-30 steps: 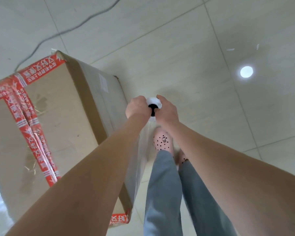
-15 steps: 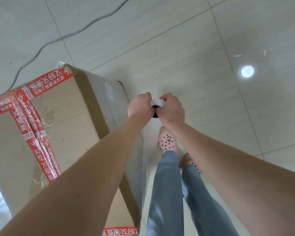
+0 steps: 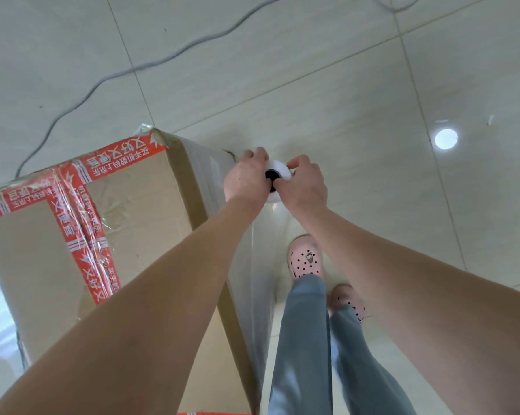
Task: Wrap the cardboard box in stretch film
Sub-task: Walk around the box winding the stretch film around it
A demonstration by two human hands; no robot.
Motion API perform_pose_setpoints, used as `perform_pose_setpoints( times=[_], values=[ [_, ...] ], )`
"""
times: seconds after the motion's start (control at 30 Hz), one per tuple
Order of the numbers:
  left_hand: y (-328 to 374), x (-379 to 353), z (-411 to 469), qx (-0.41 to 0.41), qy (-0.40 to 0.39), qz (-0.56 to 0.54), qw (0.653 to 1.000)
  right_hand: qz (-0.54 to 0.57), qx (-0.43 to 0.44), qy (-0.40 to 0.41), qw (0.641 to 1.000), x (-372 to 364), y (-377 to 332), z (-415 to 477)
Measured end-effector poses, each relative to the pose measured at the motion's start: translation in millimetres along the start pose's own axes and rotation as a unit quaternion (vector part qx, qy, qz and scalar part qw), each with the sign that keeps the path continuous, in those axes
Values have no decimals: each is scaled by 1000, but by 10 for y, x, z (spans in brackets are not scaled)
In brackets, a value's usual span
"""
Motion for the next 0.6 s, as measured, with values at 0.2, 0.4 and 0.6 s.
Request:
perform_pose_setpoints(
  times=[0.2,0.4,0.6],
  values=[
    [-11,73,150,-12,6,-4,1000,-46,50,-5,998,-28,-155,55],
    [-383,-153,16,232,-49,-254,938,-75,96,24,992,2,-332,125],
    [-65,21,178,100,-28,-143,984,-93,57,15,994,105,-354,265]
  ],
)
Point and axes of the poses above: each hand's wrist, its own z-axis towards the middle knuckle, its own x-axis out of the back of the hand, y = z × x, the point moved 9 cm from there along z, towards the middle knuckle, and after that the axes turned 6 degrees about y, right-handed, at the moved point
